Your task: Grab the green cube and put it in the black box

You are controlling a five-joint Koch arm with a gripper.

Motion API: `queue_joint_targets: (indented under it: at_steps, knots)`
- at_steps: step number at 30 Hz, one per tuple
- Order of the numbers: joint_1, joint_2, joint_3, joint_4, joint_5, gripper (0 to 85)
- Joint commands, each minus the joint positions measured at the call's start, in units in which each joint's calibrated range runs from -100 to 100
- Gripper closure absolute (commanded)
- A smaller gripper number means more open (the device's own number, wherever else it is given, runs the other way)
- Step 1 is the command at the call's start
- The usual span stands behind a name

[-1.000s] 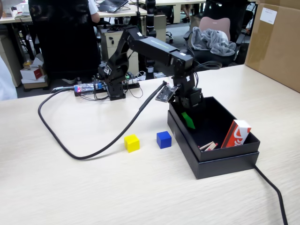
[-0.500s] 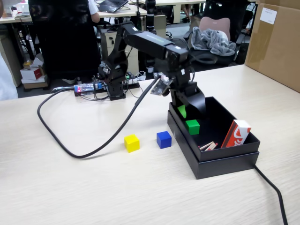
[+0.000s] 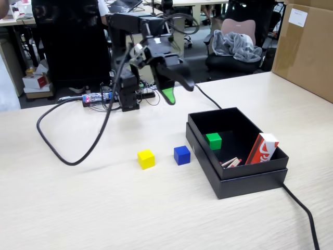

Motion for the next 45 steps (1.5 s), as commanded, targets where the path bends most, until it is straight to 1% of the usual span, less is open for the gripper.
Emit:
queue_joint_targets:
  at_steps: [1, 5, 12, 15, 19, 25, 33, 38, 42, 45]
  knots:
    - [-2.8, -11.4, -2.6, 5.7, -1.3, 38.0]
    - [-5.2, -20.4, -12.6, 6.1, -0.3, 37.6]
    - [-6.0, -37.4, -28.3, 6.1, 2.1, 37.5]
    - [-6.3, -38.9, -32.3, 6.1, 3.6, 37.2]
    - [-6.4, -38.9, -36.8, 7.1, 4.7, 35.8]
    - [-6.6, -38.7, -52.1, 18.4, 4.1, 35.4]
    - [-7.3, -38.9, -68.0, 37.4, 1.4, 35.5]
    - [-7.3, -38.7, -76.7, 49.9, -0.6, 37.5]
    - [-7.3, -38.5, -79.3, 51.4, -0.7, 37.4]
    - [-7.1, -38.2, -79.6, 48.9, -0.6, 36.7]
